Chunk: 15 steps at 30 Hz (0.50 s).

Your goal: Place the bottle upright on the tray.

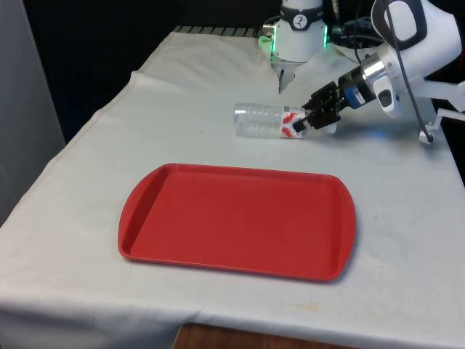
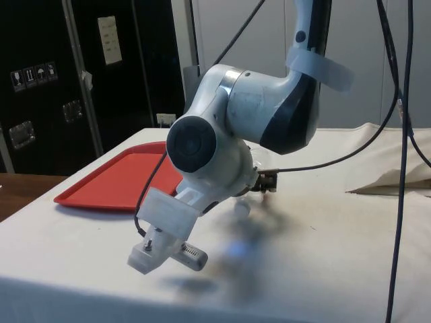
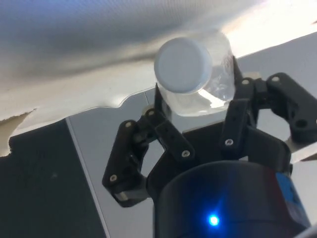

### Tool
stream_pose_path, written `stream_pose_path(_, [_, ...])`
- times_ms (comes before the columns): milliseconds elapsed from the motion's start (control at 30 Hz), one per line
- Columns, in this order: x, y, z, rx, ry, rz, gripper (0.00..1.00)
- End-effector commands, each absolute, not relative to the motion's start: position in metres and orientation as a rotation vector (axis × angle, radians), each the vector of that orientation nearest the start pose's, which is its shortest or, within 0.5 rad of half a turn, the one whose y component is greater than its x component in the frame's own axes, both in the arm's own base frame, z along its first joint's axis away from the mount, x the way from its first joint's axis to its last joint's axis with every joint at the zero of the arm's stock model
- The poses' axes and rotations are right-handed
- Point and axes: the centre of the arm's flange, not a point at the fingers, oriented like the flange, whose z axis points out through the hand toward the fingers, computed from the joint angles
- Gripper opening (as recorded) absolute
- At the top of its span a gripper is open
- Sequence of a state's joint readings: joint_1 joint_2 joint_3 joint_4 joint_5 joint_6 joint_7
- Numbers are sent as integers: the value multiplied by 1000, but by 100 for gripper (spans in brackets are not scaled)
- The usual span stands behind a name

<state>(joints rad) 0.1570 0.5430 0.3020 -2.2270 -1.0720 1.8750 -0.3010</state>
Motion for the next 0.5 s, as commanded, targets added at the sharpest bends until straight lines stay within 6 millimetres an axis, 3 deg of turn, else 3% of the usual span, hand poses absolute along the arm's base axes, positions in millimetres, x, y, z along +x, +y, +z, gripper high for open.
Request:
stream_pose_path(0, [437,158,114,1627,1648,-828,35])
stream_pose_path(33, [438,157,111,1629,1648,-826,35])
stream_pose_path(200, [438,158,112,1623,1642,-832,11])
stream_pose_path(467, [438,158,115,1616,1634,-839,3])
